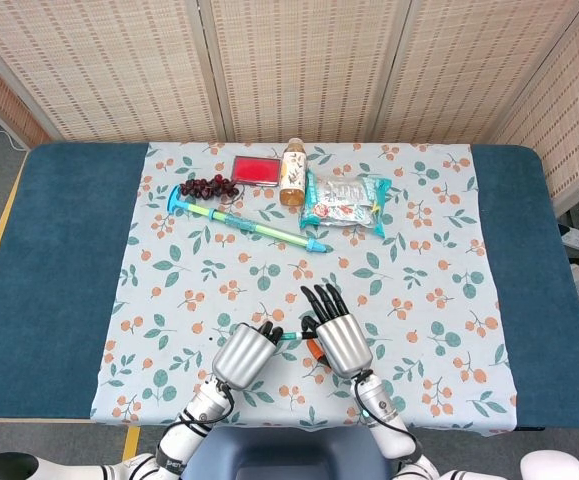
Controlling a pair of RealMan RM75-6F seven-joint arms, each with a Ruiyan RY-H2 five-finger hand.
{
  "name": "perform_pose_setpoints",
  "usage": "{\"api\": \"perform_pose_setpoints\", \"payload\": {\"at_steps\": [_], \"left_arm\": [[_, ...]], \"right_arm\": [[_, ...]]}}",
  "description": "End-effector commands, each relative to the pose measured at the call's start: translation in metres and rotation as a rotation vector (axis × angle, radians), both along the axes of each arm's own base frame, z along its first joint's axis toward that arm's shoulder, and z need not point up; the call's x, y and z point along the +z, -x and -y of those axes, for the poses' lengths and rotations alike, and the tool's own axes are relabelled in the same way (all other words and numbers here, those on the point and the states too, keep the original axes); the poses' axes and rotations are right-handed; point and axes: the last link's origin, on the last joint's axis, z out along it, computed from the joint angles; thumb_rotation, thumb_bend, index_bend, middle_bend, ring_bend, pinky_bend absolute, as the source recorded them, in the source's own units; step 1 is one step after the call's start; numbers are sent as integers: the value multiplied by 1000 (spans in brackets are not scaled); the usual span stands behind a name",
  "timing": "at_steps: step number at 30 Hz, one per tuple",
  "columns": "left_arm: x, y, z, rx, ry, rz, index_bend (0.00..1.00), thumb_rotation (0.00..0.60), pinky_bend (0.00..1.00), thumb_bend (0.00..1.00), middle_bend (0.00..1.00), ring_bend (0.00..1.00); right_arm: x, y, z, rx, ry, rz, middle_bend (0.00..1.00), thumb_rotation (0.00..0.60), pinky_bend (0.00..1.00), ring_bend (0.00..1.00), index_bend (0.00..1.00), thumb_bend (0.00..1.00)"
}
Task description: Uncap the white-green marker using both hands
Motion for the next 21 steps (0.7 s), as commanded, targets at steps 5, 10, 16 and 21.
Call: {"api": "perform_pose_setpoints", "payload": {"at_steps": [5,10,16,21], "left_arm": [[0,-1,0,-1,0,3,868,600,1000,610,1000,907],[1,-1,0,-1,-3,9,868,600,1000,610,1000,907],[2,-1,1,-4,-1,12,868,600,1000,611,1000,907],[3,-3,1,-8,-3,20,868,600,1000,611,1000,907]], "right_arm": [[-1,2,0,-9,-8,-1,44,600,0,0,492,250],[-1,3,1,-17,-11,-3,44,600,0,0,504,250],[-1,3,1,-22,-9,1,92,600,0,0,581,249],[-1,3,2,-29,-9,-3,122,600,0,0,647,250]]}}
